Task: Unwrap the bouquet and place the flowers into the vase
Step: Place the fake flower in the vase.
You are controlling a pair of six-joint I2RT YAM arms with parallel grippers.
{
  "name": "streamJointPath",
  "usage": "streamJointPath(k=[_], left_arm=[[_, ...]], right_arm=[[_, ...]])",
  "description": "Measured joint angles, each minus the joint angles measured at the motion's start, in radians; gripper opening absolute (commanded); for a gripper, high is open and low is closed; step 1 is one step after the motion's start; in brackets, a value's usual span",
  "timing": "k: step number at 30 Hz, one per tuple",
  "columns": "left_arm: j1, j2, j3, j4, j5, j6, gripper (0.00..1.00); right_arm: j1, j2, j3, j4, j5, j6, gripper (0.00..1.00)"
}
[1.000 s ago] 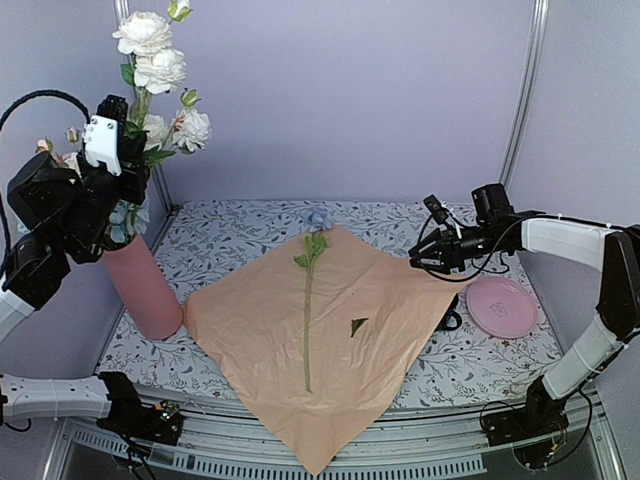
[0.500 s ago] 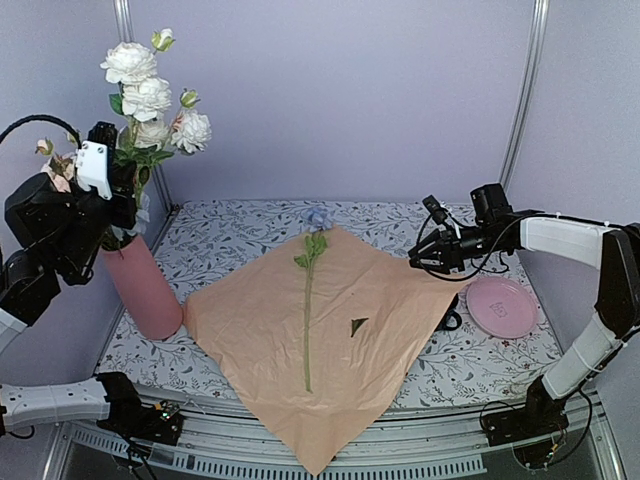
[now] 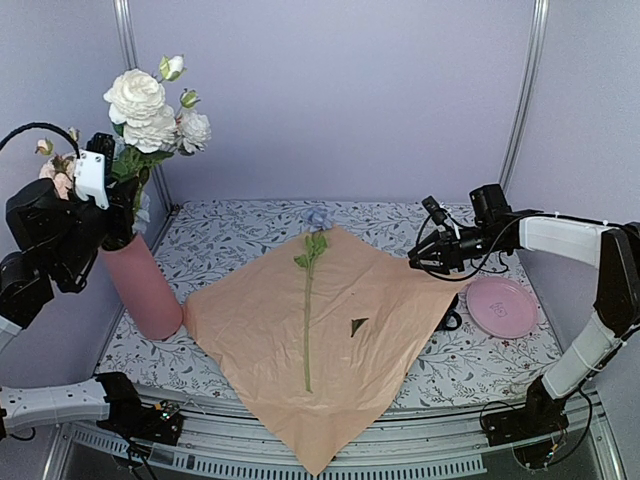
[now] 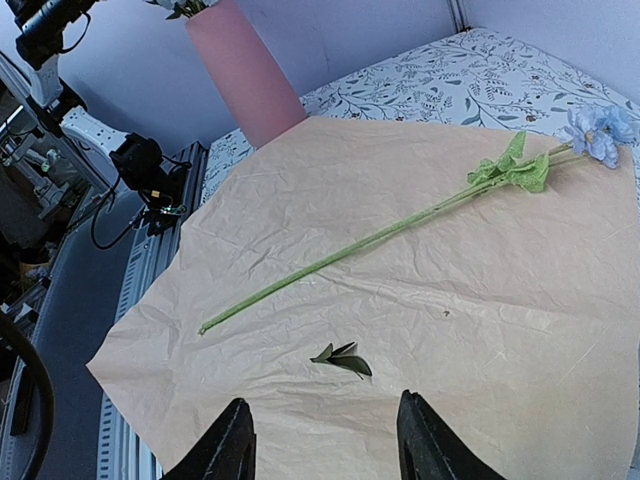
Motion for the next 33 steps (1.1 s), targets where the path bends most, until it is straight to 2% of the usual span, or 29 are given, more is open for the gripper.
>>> streamJointPath(k=[6,12,15,21,24,33], left_arm=[[0.0,0.021,0.055,-0.028,0.005,-0.002,0.43],[0.0,0.05,0.097,-0.025,0.034,0.014,0.46],[0.0,0.066,0.102,-0.02,0.045,0.03,0.4],[0.0,0.08,0.102,0.016,0.036,0.081,0.11],[0.001,0.08,0.099,0.033,0.02,0.1,0.01],[0.002,0.001,0.037,0.032,-0.053,0.062,0.0]], right_arm=[[0.0,0.003,0.0,-0.002,-0.001,-0.002,0.51],[0.0,0.004,0.0,-0.008,-0.007,-0.003,0.51],[0.0,0.006,0.0,-0.008,-0.008,-0.003,0.5],[0.0,0.017,0.008,-0.011,-0.012,-0.009,0.51],[0.0,0.018,0.013,-0.013,-0.014,-0.013,0.51],[0.0,0.018,0.014,-0.015,-0.014,-0.016,0.5]])
